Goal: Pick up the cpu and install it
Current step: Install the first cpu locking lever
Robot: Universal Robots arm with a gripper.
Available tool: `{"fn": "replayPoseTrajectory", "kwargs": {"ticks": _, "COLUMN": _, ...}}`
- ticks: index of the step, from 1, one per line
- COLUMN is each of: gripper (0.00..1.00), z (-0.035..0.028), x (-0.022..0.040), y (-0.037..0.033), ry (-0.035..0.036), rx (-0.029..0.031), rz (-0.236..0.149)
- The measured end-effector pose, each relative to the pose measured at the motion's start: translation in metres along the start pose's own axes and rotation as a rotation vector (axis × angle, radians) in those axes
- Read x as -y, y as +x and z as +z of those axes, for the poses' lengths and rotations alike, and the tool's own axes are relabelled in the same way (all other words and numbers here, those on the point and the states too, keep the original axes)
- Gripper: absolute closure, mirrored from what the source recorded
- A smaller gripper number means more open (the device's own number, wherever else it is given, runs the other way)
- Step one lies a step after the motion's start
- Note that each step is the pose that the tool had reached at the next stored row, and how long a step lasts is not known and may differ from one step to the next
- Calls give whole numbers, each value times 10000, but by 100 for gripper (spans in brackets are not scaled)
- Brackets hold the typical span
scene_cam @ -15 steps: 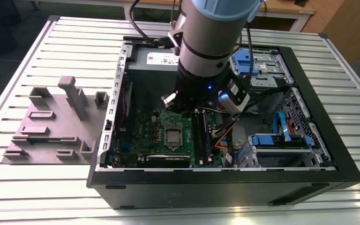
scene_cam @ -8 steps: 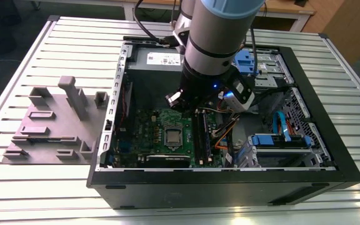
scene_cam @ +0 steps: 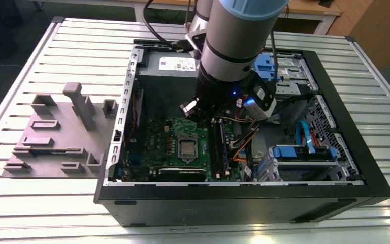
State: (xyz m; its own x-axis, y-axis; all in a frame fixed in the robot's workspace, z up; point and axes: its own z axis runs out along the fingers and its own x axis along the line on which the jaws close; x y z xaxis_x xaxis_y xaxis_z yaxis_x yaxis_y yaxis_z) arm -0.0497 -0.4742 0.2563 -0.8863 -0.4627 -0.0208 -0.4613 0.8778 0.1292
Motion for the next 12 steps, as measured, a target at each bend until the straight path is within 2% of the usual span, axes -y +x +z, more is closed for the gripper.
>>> {"fn": "replayPoseTrajectory", "kwargs": {"ticks": 2, "gripper": 90, "z": 0, "x": -2, "y": -4, "ry": -64, "rx": 26, "rz": -56}}
{"fn": "replayPoseTrajectory", "kwargs": {"ticks": 3, "gripper": 90, "z": 0, "x": -3, "y": -6, "ry": -124, "rx": 54, "rz": -78}}
{"fn": "replayPoseTrajectory", "kwargs": {"ticks": 5, "gripper": 90, "z": 1, "x": -4, "y": -8, "ry": -316, "rx": 152, "rz": -114}}
{"fn": "replayPoseTrajectory", "kwargs": {"ticks": 8, "gripper": 90, "z": 1, "x": -8, "y": -10, "ry": -648, "rx": 323, "rz": -158}}
{"fn": "replayPoseTrajectory", "kwargs": {"ticks": 9, "gripper": 90, "z": 1, "x": -10, "y": -11, "ry": -702, "rx": 347, "rz": -176}}
{"fn": "replayPoseTrajectory", "kwargs": {"ticks": 12, "gripper": 90, "z": 2, "x": -6, "y": -19, "ry": -719, "rx": 329, "rz": -332}}
